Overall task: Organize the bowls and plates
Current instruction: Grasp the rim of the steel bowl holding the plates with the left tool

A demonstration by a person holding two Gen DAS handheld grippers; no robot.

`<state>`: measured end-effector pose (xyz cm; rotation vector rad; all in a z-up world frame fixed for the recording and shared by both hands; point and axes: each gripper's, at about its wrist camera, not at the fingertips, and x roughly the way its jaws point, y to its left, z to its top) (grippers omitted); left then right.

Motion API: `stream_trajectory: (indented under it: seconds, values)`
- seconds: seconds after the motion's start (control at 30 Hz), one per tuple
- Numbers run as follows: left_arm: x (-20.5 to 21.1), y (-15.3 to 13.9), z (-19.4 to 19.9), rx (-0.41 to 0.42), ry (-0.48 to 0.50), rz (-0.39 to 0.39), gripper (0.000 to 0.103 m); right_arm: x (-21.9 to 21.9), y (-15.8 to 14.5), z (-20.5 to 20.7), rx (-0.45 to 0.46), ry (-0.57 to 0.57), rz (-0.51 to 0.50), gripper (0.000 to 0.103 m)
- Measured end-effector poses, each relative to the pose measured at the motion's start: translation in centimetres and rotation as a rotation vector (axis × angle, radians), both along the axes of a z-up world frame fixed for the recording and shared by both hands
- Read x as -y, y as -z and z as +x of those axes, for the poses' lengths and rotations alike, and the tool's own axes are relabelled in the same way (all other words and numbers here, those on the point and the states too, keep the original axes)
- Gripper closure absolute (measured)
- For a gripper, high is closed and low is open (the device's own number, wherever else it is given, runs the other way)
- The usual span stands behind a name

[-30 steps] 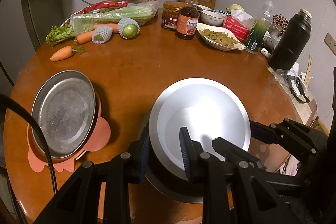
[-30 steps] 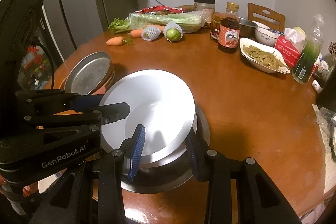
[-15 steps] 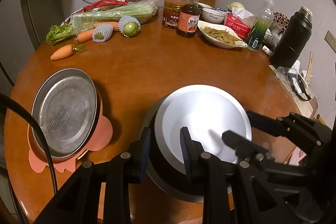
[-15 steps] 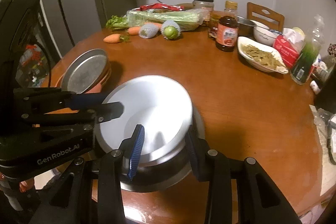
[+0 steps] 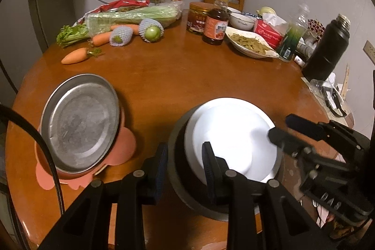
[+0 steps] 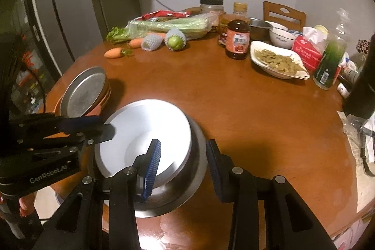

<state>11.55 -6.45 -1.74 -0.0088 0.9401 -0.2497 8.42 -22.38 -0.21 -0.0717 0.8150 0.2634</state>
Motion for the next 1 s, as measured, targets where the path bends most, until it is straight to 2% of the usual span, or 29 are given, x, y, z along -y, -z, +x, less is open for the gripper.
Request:
stream_trajectory:
  seconds: [0.07, 0.23, 0.4, 0.67, 1.0]
  values:
    - [-0.5, -0.3, -0.2, 0.008, -0.016, -0.005, 0.064, 0.4, -0.2, 0.1, 0.005, 0.014, 0.006, 0.061]
    - [-2.2, -1.1, -0.7, 0.026, -0.044, -0.025, 0.048, 1.3, -0.6, 0.2, 0.015, 0.039, 0.018, 0.051]
    - [-2.5, -0.7, -1.0, 0.003, -0.041, -0.058, 0.038, 2.2, -0.6, 0.3, 0.005, 0.063, 0.049, 0.047]
    - [-1.0, 1.0, 0.0, -0.053, -0.022, -0.085, 0.038, 2.6, 1.3, 1.2, -0.091, 0.074, 0.148, 0.045]
    - [-0.3, 2.2, 0.6, -0.081, -0.024, -0.068, 0.038, 1.9, 2.8, 1.6, -0.146, 0.050, 0.174, 0.045]
